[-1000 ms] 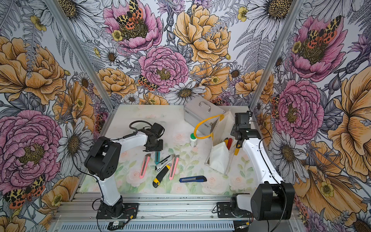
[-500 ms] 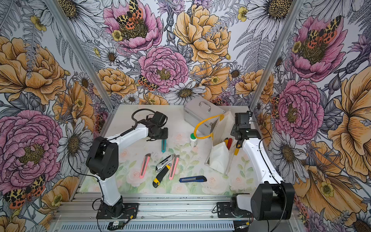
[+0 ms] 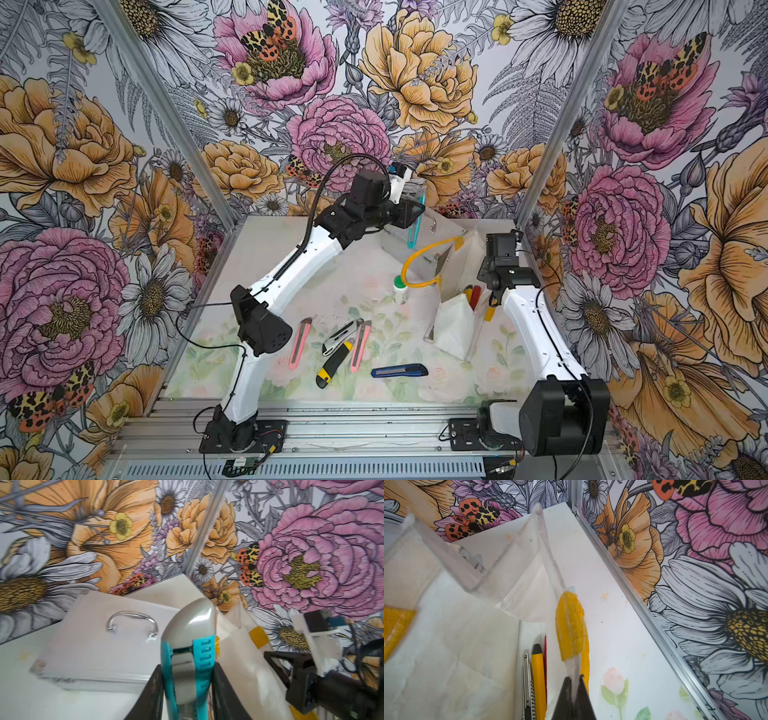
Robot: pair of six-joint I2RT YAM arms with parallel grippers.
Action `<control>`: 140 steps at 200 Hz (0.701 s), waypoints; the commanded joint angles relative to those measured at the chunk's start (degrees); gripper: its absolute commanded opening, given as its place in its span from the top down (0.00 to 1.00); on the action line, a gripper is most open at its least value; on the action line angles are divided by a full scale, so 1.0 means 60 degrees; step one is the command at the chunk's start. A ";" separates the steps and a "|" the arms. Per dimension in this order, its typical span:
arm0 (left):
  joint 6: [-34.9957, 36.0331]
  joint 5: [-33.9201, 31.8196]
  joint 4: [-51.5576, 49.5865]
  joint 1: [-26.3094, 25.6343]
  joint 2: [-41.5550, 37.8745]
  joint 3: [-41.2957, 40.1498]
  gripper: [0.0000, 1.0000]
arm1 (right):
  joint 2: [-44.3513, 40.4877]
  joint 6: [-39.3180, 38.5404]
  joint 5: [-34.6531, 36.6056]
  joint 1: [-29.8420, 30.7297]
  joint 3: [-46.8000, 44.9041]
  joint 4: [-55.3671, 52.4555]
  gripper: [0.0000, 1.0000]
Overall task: Place the art knife into the pouch
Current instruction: Place the utility knife in the pouch.
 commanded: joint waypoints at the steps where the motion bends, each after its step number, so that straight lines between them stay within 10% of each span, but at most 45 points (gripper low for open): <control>1: -0.0713 0.1605 0.0615 -0.0083 0.0389 0.0500 0.72 | 0.0078 0.0061 0.0032 -0.0044 0.0036 0.0188 1.00; 108: -0.2127 0.2770 0.2500 -0.0832 0.0679 -0.0008 0.69 | 0.0318 0.0075 -0.0131 -0.0044 0.0154 0.0206 1.00; 140: -0.2010 0.2909 0.2491 -0.0876 0.0597 -0.0093 0.36 | 0.0302 0.0091 -0.0146 -0.0045 0.0131 0.0204 1.00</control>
